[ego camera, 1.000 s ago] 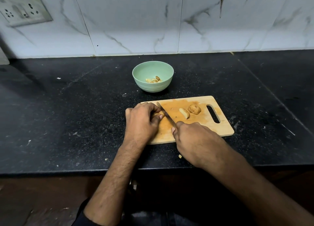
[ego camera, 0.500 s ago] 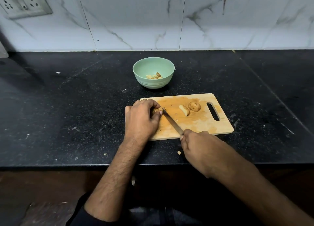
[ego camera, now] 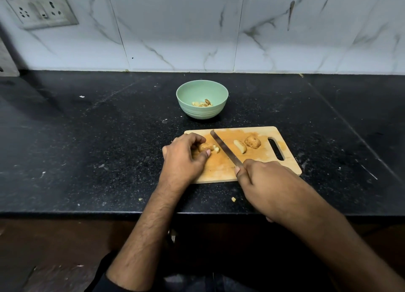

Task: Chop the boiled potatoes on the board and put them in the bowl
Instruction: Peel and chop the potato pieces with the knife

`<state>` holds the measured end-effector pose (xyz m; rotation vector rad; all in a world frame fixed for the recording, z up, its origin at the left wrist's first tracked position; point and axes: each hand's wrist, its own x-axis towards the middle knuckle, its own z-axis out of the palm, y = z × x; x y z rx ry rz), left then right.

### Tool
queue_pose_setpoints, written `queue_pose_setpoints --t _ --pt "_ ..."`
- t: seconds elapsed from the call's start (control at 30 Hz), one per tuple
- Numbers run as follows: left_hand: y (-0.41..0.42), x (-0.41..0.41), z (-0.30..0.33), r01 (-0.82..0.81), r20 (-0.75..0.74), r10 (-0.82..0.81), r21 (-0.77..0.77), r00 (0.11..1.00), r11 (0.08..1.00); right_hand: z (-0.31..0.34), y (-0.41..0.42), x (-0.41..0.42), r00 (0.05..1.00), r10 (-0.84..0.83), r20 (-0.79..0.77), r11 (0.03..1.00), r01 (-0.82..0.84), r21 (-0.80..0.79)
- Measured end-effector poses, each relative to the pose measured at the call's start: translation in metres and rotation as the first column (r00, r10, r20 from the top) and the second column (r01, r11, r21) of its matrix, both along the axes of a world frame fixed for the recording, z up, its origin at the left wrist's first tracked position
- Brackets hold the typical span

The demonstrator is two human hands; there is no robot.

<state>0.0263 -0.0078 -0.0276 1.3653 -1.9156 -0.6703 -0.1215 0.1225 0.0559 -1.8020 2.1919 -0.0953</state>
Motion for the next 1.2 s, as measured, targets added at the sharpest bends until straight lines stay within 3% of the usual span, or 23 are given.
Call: queue_pose_setpoints --t 0.73,0.97,1.2 --pt "-0.010 -0.002 0.000 -0.002 -0.032 0.004 0.040 0.999 0.999 -0.029 -0.032 0.028 0.996 0.047 -0.078 0.999 -0.045 0.027" --pt "-0.007 -0.003 -0.001 -0.016 -0.063 0.019 0.049 0.998 0.999 -0.018 -0.025 0.018 0.999 0.020 0.051 0.975 -0.030 0.220" --pt "-0.003 0.001 0.003 -0.009 -0.063 0.011 0.045 0.998 0.999 -0.013 0.007 0.009 0.996 0.013 0.086 0.979 -0.031 0.201"
